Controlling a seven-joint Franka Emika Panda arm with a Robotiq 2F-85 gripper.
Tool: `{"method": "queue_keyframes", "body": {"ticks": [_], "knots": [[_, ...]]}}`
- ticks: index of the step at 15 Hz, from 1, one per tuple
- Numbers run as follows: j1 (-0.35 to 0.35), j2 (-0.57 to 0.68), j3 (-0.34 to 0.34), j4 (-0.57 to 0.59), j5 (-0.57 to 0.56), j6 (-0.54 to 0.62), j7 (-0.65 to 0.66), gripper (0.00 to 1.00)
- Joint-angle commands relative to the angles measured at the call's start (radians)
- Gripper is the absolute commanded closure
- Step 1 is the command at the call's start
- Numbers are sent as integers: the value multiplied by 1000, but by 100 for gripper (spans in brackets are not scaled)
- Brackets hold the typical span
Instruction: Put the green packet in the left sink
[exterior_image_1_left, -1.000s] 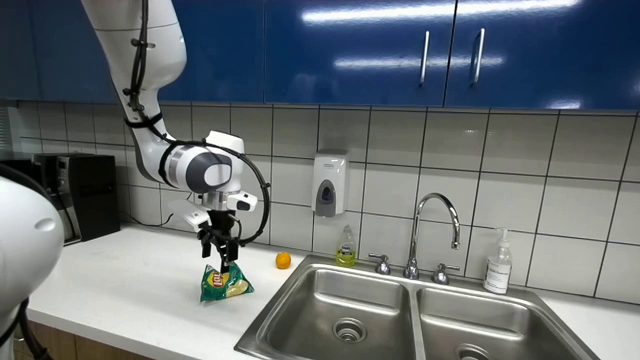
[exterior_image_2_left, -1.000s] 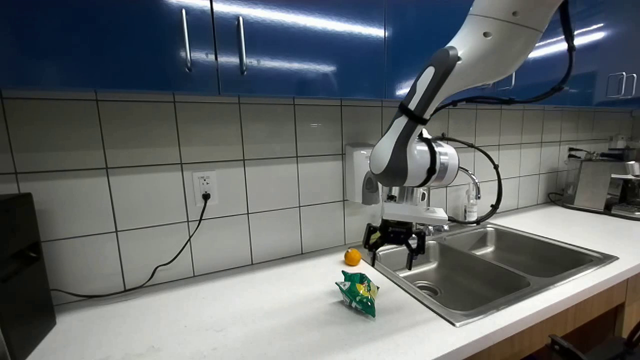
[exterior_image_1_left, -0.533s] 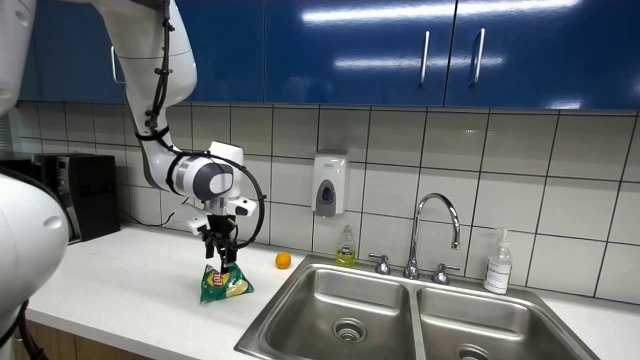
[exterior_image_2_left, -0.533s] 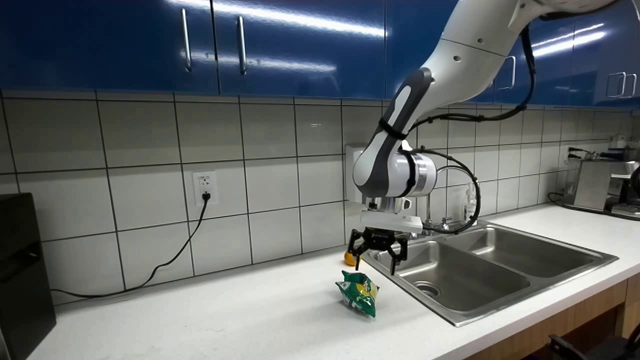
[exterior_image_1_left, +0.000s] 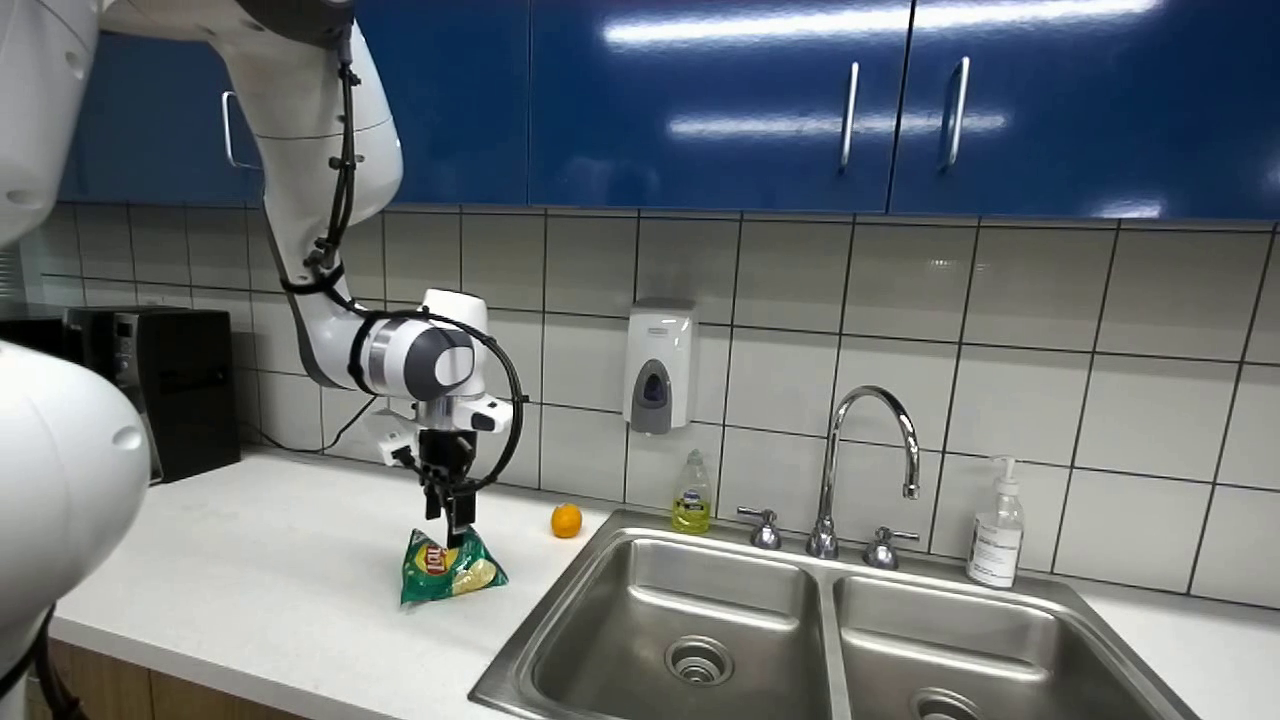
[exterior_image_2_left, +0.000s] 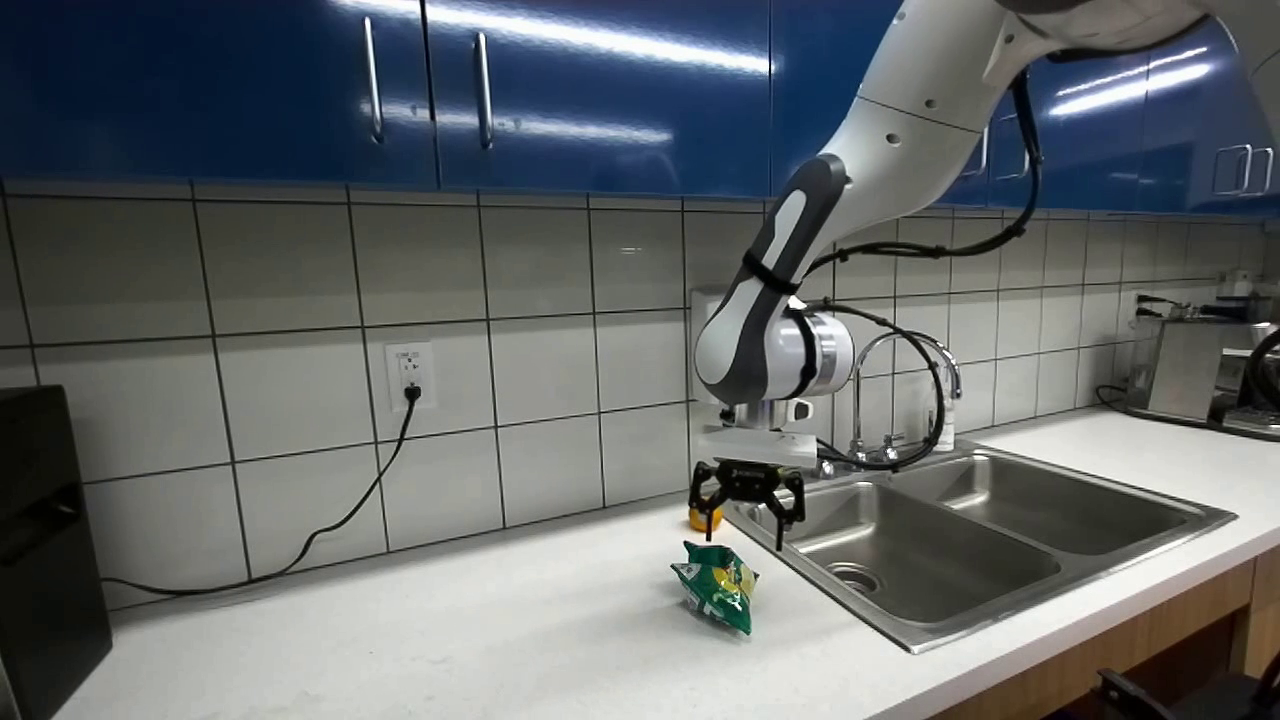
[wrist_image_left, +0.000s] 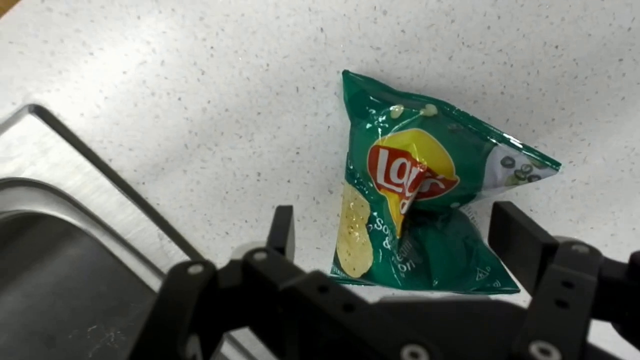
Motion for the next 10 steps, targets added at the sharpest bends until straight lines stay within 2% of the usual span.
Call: {"method": "queue_keyframes", "body": {"ticks": [1,10], "knots": [[27,25,-26,48,-43,-68,96,0],[30,92,-35,104,-57,-65,149,0]]}}
